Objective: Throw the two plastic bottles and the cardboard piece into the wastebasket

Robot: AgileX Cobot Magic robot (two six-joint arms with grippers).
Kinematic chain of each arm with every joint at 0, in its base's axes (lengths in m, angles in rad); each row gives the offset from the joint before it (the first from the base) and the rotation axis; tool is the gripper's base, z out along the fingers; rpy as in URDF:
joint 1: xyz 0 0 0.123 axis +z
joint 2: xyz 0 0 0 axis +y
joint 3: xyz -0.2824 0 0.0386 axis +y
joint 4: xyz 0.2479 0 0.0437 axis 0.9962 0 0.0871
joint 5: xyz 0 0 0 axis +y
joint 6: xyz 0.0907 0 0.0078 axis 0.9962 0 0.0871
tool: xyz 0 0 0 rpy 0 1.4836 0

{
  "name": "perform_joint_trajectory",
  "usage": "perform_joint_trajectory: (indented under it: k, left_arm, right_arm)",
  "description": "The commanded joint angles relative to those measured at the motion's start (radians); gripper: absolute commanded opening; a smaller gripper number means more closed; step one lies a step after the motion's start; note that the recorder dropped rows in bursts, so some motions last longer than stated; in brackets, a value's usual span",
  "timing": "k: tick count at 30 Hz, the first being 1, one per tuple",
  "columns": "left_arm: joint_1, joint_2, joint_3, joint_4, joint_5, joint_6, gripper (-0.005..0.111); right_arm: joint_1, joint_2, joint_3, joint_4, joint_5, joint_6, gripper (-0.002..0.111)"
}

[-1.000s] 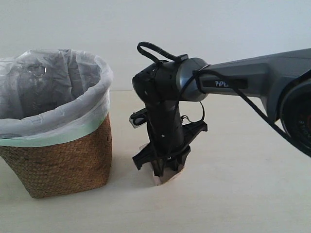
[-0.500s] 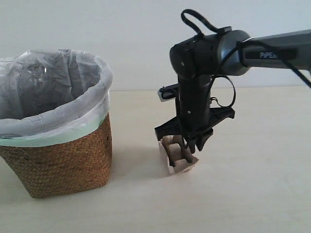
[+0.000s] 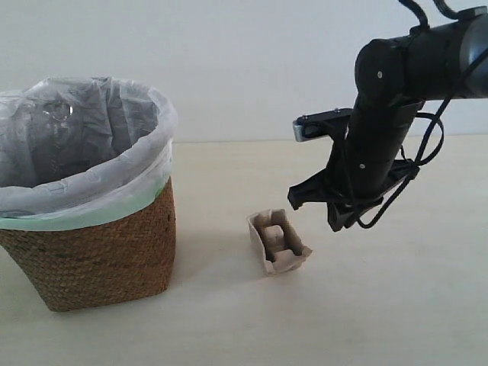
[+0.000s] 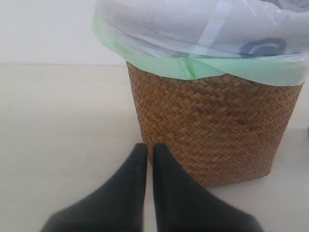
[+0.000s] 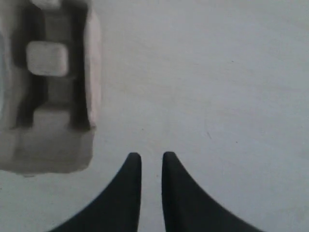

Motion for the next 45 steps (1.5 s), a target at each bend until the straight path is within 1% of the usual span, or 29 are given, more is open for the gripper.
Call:
perform_joint_trajectory:
  k: [1, 2, 4, 5, 6, 8, 9, 11, 12, 14, 18, 21, 29, 35, 45]
  left_arm:
    - [0.004, -0.004, 0.004, -0.003, -0.005, 0.003, 0.004]
    - [0.004, -0.004, 0.004, -0.003, -0.005, 0.003, 0.004]
    - [0.004, -0.004, 0.004, -0.003, -0.005, 0.003, 0.004]
    - [0.004, -0.004, 0.004, -0.003, -0.005, 0.003, 0.004]
    - [0.004, -0.004, 0.004, -0.003, -0.005, 0.003, 0.004]
    - [0.004, -0.004, 0.004, -0.003, -0.005, 0.003, 0.004]
    - [0.004, -0.004, 0.004, -0.003, -0.005, 0.003, 0.004]
    - [0.004, -0.004, 0.004, -0.003, -0.005, 0.003, 0.004]
    - [0.004, -0.004, 0.004, -0.003, -0.005, 0.003, 0.004]
    - [0.004, -0.004, 0.004, -0.003, -0.005, 0.003, 0.004]
    - [0.004, -0.004, 0.004, -0.003, -0.005, 0.003, 0.004]
    - [0.004, -0.004, 0.004, -0.003, -0.005, 0.003, 0.004]
    - [0.004, -0.004, 0.004, -0.003, -0.005, 0.003, 0.004]
    - [0.004, -0.004, 0.004, -0.003, -0.005, 0.003, 0.004]
    - [0.004, -0.004, 0.004, -0.003, -0.005, 0.003, 0.004]
  right_arm:
    - [0.004, -0.018, 0.006, 0.027, -0.046, -0.026, 0.012]
    - [0.004, -0.018, 0.006, 0.034, -0.060, -0.009, 0.015]
    - [0.004, -0.018, 0.006, 0.106, -0.115, -0.014, 0.041]
    - [0.004, -0.018, 0.006, 0.127, -0.128, -0.019, 0.048]
    - [0.004, -0.018, 0.006, 0.157, -0.147, -0.035, 0.058]
    - [0.004, -0.018, 0.006, 0.191, -0.170, -0.088, 0.067]
    - [0.005, -0.016, 0.006, 0.230, -0.187, -0.156, 0.069]
    - [0.017, 0.000, 0.006, 0.303, -0.194, -0.242, 0.069]
    - [0.027, 0.013, 0.006, 0.310, -0.200, -0.259, 0.069]
    - [0.049, 0.034, 0.006, 0.310, -0.216, -0.259, 0.069]
    - [0.108, 0.088, 0.006, 0.307, -0.307, -0.265, 0.069]
    - [0.112, 0.102, 0.006, 0.306, -0.337, -0.261, 0.069]
    - [0.112, 0.108, 0.004, 0.273, -0.353, -0.237, 0.069]
    - [0.110, 0.108, 0.004, 0.170, -0.363, -0.209, 0.069]
    - [0.110, 0.158, 0.004, 0.167, -0.365, -0.153, 0.069]
